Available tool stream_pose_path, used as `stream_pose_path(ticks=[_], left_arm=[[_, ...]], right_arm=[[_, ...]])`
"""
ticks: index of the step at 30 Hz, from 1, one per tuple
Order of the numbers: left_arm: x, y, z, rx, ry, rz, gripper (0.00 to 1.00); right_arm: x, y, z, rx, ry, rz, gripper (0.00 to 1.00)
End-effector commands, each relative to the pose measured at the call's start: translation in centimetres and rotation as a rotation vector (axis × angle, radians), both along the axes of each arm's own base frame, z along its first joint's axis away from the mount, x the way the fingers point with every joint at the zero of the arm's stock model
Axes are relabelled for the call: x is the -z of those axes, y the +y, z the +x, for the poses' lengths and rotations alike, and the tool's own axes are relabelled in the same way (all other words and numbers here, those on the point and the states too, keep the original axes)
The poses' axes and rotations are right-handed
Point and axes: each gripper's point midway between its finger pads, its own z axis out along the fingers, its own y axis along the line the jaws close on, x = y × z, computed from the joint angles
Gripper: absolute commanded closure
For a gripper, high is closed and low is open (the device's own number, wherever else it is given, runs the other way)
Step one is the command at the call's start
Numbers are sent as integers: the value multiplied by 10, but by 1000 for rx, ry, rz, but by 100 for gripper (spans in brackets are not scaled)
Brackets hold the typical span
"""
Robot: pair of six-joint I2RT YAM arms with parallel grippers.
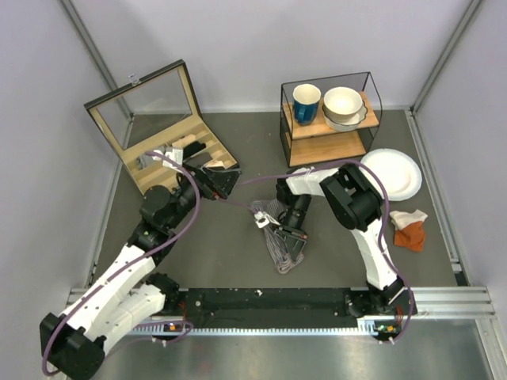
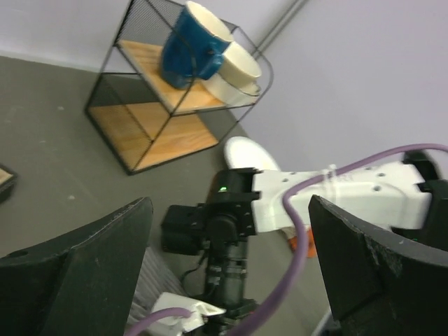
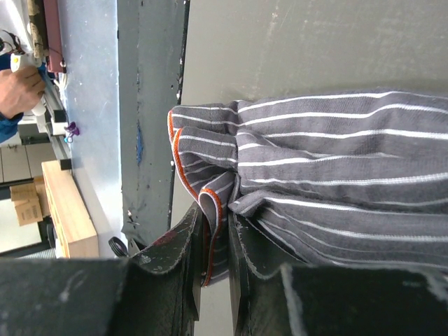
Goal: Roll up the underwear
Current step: Roll the underwear to the center of the board.
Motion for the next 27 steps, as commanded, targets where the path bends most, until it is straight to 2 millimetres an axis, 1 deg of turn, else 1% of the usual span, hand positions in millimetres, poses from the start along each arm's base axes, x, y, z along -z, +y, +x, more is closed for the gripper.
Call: stream_pose_path(ticks=[1,2,3,4,5,6,7,8,9,10,11,13,14,15,17,18,19,20,21,22,23,24,25,26,27], left_arm=[[-19,11,-1,-33,-140,267,4],[-7,11,-9,9,-140,374,7],[-21,18,-12,-1,-225,470,9],[-25,23,-21,2,-242,510,9],[-21,26,-31,34,-257,565,11],[-29,30,-37,34,-327,621,11],[-42,36,-53,33,-395,617,12],[-46,33,-67,82,-459,629,12],[-50,34,-76,95,-514,640,12],[-60,37,-90,98,-579,630,12],[-62,34,-101,137,-624,627,12],[-70,36,-117,152,-702,623,12],[-71,33,-125,186,-733,618,12],[-72,26,-138,262,-779,600,12],[-65,13,-151,391,-783,573,13],[-57,4,-164,508,-770,542,17],[-48,-4,-161,571,-727,535,20],[-42,-8,-163,615,-706,527,22],[-30,-16,-168,675,-687,517,23],[-21,-22,-165,684,-663,526,21],[-14,-33,-179,746,-686,529,21],[-4,-41,-182,770,-671,550,20],[15,-51,-172,749,-598,618,20],[26,-64,-192,833,-619,644,20],[35,-72,-195,856,-602,682,20]], right_arm=[[10,-24,-11,-110,1,-99,91],[10,-24,-11,-110,-1,-98,91],[10,-24,-11,-110,-1,-98,91],[10,-23,-10,-109,-3,-98,91],[10,-24,-10,-109,-2,-101,91],[11,-23,-10,-109,-4,-100,91],[11,-24,-10,-109,-4,-104,91],[12,-23,-10,-108,-2,-109,91],[12,-23,-10,-106,-1,-112,91],[12,-23,-10,-106,0,-114,91],[13,-24,-11,-102,7,-124,91],[15,-23,-10,-98,10,-133,91],[15,-23,-10,-94,14,-143,91],[17,-23,-9,-92,15,-149,91],[17,-23,-9,-85,23,-164,91],[19,-22,-8,-81,25,-170,91],[20,-23,-8,-81,28,-179,91],[20,-23,-8,-76,30,-188,91],[21,-22,-7,-74,30,-192,91],[22,-23,-7,-72,34,-199,91],[22,-23,-7,-67,39,-203,91],[22,-22,-6,-64,38,-205,91],[22,-22,-7,-63,42,-210,91],[22,-21,-5,-59,40,-211,91],[23,-21,-5,-58,41,-213,91]])
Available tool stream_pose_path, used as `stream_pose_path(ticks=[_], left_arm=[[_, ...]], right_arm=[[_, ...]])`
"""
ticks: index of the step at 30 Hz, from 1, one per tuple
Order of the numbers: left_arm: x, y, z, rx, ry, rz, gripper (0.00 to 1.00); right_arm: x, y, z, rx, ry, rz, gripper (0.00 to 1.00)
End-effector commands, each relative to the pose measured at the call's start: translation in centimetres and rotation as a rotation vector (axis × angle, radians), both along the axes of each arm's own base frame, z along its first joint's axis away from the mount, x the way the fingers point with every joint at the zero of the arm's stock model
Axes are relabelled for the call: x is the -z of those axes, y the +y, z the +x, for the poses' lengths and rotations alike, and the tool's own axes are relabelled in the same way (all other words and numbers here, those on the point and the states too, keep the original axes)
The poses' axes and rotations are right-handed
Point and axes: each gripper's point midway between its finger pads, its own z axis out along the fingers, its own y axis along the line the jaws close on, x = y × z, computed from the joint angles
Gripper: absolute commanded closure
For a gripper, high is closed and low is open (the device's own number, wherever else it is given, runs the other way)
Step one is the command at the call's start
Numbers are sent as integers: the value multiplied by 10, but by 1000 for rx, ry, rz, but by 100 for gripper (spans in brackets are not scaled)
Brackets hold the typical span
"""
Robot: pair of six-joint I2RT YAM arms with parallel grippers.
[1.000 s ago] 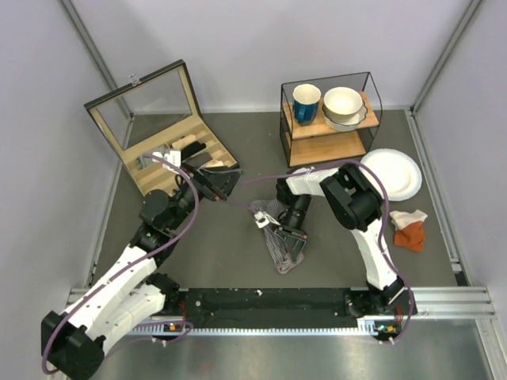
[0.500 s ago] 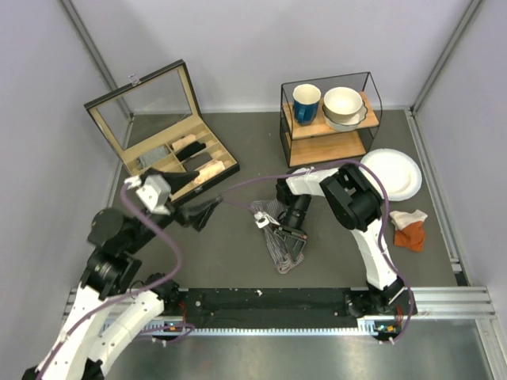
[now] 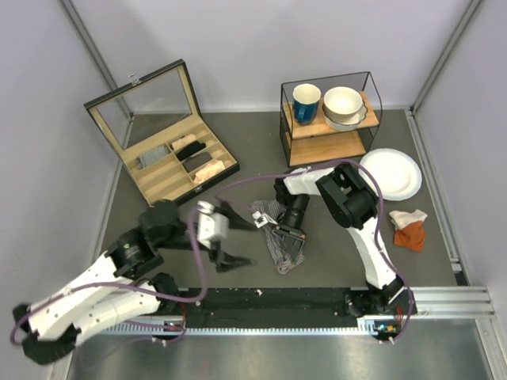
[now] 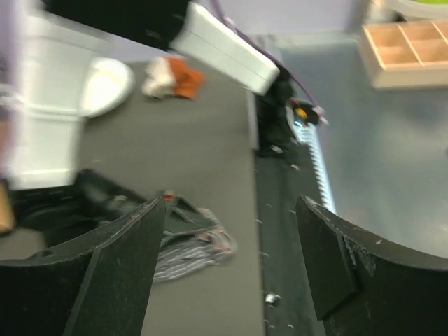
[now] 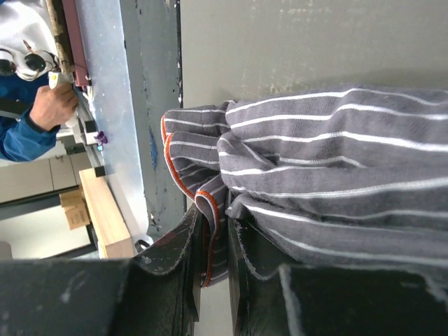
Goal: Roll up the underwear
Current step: Roll the underwear to the center of the board.
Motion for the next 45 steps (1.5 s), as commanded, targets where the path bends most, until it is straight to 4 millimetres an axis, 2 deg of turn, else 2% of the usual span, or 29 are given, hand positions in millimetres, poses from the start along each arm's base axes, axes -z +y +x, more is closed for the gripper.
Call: stream_pose_path(ticks=[1,2,3,4,6,8,9,10,12,14,15,16,20,25,28,31,32,35,36,37,39,41,42,43,44,45], left_arm=[[60,-38,-7,6,-3,237,20],[73,-47,-21,51,-17,289,20],[84,-53,-20,40,-19,329,20],[104,-62,-18,31,-13,388,20],[127,-72,-11,-14,-32,433,21],[162,-80,-8,-35,-36,503,21],[162,-91,-5,-42,-48,463,21],[178,-96,-4,-44,-43,496,21],[191,-104,1,-73,-65,504,21],[212,-107,4,-87,-69,562,21],[209,-113,9,-104,-81,544,21],[219,-115,10,-107,-73,572,21],[235,-121,17,-137,-85,606,20],[263,-120,20,-150,-70,679,24],[275,-115,24,-183,-60,717,34],[286,-109,32,-240,-57,752,49],[288,-108,33,-252,-52,758,60],[294,-107,30,-237,-20,771,83],[296,-107,29,-227,-1,775,95],[297,-106,31,-229,32,774,99],[299,-107,21,-161,106,761,100],[302,-100,23,-146,212,745,100],[299,-101,14,-84,275,722,100],[297,-99,23,-100,342,693,100],[300,-95,22,-87,388,686,100],[301,-93,21,-69,425,677,100]], right_arm=[[22,-21,-3,-109,-15,-106,91],[22,-21,-3,-108,-12,-110,91],[23,-21,-3,-105,-12,-111,91],[23,-21,-3,-106,-11,-110,91],[23,-21,-3,-103,-12,-111,91],[23,-21,-3,-103,-10,-112,91],[23,-21,-3,-104,-10,-111,91],[23,-21,-3,-104,-9,-112,91],[23,-21,-3,-103,-12,-111,91],[22,-21,-3,-105,-13,-110,91],[22,-21,-3,-103,-11,-110,90],[22,-21,-3,-105,-12,-108,90],[22,-21,-3,-105,-12,-108,90],[21,-21,-2,-103,-16,-104,89],[21,-21,-2,-102,-18,-100,89],[20,-20,-1,-101,-22,-96,88],[19,-20,-1,-100,-23,-94,87],[18,-19,1,-91,-33,-83,85],[14,-17,3,-85,-46,-70,84],[12,-16,5,-77,-54,-60,83],[3,-13,14,-48,-93,-23,80],[-6,-13,24,-10,-126,7,75],[-9,-12,28,9,-143,29,72],[-19,-10,34,24,-180,62,68],[-21,-12,35,36,-191,72,62],[-24,-14,43,61,-218,90,61]])
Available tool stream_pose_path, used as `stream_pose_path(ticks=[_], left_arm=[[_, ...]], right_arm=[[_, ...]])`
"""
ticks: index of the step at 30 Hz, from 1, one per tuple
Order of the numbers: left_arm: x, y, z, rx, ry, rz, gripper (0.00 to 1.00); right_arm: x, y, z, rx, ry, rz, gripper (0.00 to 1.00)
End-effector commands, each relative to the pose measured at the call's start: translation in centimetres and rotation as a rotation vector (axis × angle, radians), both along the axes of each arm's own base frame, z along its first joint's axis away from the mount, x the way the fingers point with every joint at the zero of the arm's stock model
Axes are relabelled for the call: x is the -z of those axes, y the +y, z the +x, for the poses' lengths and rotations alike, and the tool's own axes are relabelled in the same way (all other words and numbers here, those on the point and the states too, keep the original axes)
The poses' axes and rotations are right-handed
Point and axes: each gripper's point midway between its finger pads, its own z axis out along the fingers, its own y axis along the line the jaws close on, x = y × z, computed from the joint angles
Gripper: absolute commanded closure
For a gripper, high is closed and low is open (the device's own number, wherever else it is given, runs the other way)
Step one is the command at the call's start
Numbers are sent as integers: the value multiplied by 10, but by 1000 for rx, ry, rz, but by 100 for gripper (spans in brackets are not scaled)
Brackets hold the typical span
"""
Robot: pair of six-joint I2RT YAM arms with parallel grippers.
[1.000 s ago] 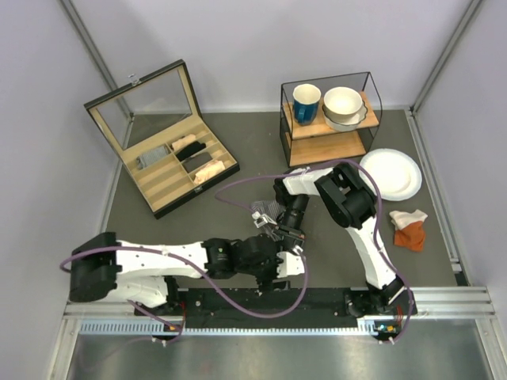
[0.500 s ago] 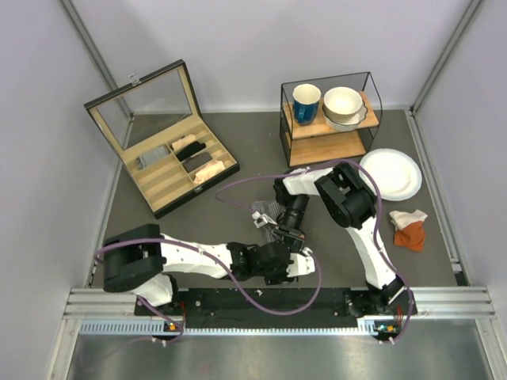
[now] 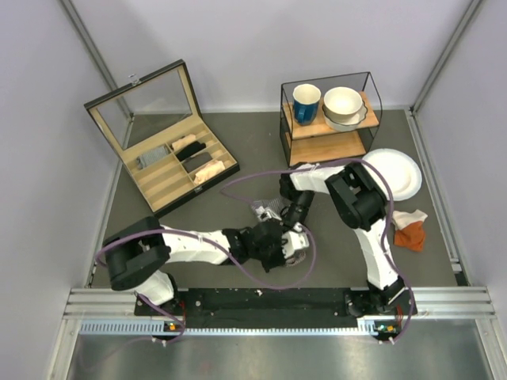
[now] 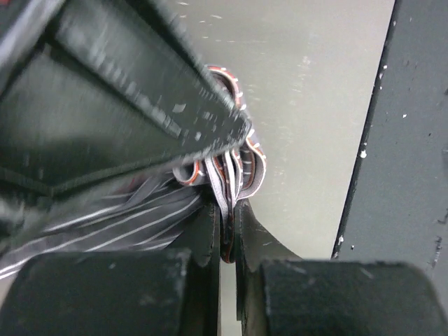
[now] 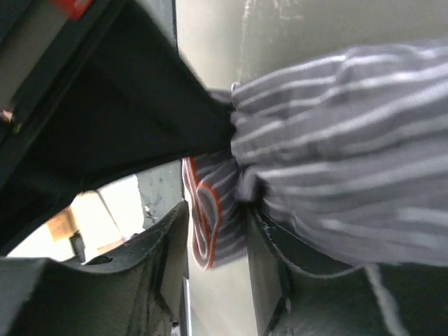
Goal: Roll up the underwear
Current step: Roll the underwear to the center of the board.
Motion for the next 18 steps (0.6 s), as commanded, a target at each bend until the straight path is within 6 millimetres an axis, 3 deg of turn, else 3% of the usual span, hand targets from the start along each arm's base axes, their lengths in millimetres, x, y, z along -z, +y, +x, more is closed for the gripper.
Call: stream_pose_path(ticks=[1,10,16,18], left_arm=[[4,8,-11,1,279,-88,100],[19,12,-10,-45,528,-98,100],[17,18,4,-118,713,-150,100],[19,20,6,-139,787,-154,100]], right_arm=[[-22,-9,38,42,-209,117,60],[-49,-33,73,210,-322,193,59],[-93,-53,90,285,-554,302,60],[-112,-59,99,277,-728,343,60]])
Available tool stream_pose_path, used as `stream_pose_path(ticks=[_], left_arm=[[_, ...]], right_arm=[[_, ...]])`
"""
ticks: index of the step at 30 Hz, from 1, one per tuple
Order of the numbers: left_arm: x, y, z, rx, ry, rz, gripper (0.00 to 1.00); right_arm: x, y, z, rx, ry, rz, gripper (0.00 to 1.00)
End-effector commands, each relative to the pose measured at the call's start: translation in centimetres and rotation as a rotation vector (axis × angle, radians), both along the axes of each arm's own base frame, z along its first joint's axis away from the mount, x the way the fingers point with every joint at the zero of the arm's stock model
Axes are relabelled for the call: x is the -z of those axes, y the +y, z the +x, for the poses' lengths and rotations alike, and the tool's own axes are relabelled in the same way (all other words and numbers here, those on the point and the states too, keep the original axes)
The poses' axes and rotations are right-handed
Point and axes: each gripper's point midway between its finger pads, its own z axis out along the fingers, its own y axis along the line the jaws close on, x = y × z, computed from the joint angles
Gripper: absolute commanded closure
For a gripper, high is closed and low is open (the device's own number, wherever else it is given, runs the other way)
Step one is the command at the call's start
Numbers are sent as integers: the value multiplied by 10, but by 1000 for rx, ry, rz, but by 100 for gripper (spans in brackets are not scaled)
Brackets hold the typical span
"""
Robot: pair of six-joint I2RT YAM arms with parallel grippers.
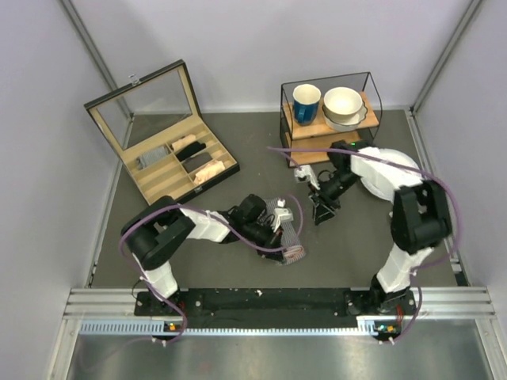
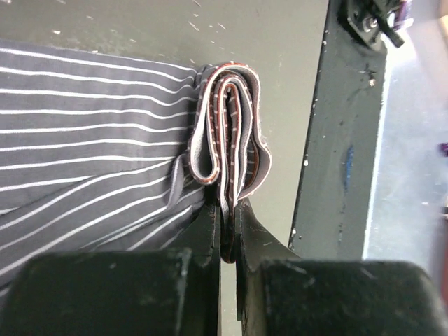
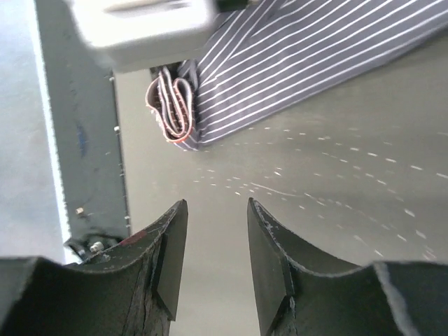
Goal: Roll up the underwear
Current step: Roll the underwear to the center of the board.
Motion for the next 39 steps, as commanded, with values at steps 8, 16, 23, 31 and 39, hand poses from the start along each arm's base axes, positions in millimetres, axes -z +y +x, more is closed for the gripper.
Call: stream_pose_path(ticks=[8,16,23,31,39], left_arm=[[34,32,25,-202,443,136,100],[36,32,38,-243,477,160,100],[31,26,47,-256,467,151,98],[20,19,52,-256,464,116,95],[-5,18,60,-264,398,50,85]], right_arm=[[-54,-3,8,-61,-838,287,1],[-1,40,-67,-458,-807,290,19],[33,66,-77,-605,-869,166,46],[63,62,-70,-631,-893,59,48],[81,53,-54,-600,-906,-54,48]])
